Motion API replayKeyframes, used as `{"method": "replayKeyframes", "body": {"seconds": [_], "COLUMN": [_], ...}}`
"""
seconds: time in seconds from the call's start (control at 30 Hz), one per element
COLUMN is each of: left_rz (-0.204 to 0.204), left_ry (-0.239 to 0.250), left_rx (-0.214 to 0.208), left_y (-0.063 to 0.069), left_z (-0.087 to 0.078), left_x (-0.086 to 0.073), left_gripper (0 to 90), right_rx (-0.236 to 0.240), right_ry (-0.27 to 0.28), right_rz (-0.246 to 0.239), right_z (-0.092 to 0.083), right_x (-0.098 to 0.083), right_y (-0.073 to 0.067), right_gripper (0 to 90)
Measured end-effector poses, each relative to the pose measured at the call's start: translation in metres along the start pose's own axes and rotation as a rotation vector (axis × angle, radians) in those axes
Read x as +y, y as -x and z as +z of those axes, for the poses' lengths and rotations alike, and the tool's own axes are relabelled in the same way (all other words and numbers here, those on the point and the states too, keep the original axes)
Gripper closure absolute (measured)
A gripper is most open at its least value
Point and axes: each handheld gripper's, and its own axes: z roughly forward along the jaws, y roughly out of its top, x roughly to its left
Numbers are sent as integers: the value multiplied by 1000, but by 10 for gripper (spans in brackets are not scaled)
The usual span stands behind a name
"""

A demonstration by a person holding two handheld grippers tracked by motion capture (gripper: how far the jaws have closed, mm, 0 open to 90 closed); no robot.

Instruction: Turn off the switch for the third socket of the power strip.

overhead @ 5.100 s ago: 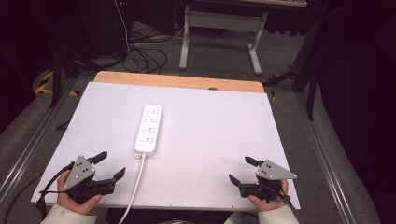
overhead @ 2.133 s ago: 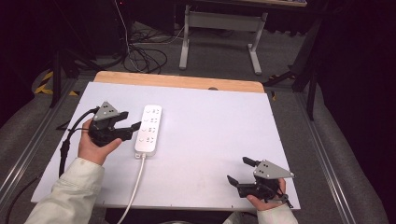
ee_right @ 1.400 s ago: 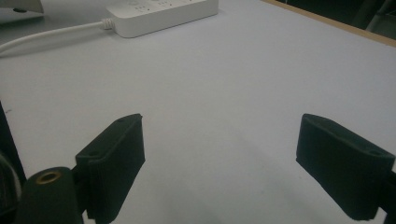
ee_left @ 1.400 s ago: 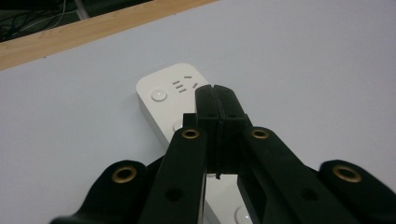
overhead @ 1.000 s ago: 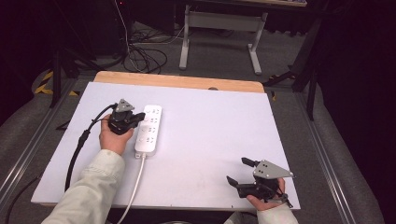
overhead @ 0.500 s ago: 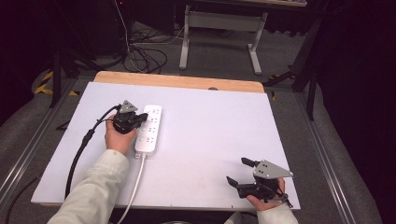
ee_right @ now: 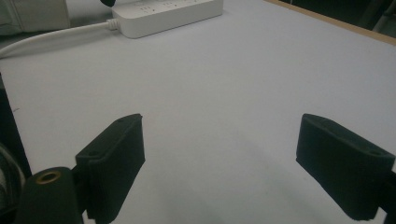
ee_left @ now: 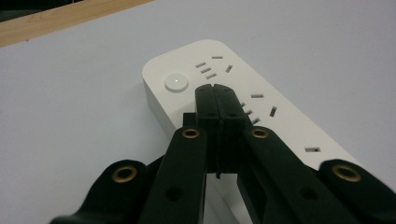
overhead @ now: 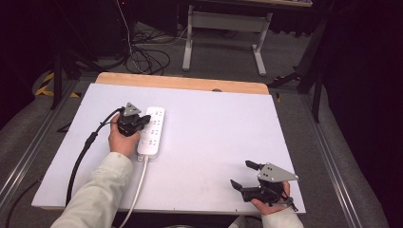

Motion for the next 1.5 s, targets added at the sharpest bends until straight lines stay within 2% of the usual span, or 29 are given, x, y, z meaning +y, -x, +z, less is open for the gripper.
{"method": "replayKeyframes", "body": {"seconds": [0.17, 0.27, 0.53, 0.63, 0.7, 1.0, 1.07, 1.13, 1.5], "left_rz": [17, 0, -14, -14, 4, -13, 8, -1, 21], "left_ry": [-8, -14, -19, -20, -15, -9, -11, -6, -11], "left_rx": [24, 23, 40, 44, 56, 71, 85, 72, 84], "left_y": [1, 3, 5, 6, 8, 11, 11, 10, 12], "left_z": [0, 1, 1, 2, 3, 4, 4, 4, 4], "left_x": [0, 0, 0, 0, -1, 0, 0, -1, -1], "left_gripper": [899, 900, 899, 899, 899, 900, 900, 900, 900], "right_rx": [0, 0, 2, 1, 1, 2, 2, 2, 1], "right_ry": [-1, -1, -2, -3, -3, 0, 0, 1, -2], "right_rz": [2, 3, 3, 1, 0, 2, 2, 2, 2], "right_z": [0, 0, 1, 1, 1, 0, 0, 0, 0], "right_x": [0, 0, 0, 0, 0, -1, -1, -1, -1], "right_y": [0, 0, 0, 0, 0, 0, 0, 0, -1], "right_gripper": [157, 157, 157, 157, 157, 157, 157, 157, 157]}}
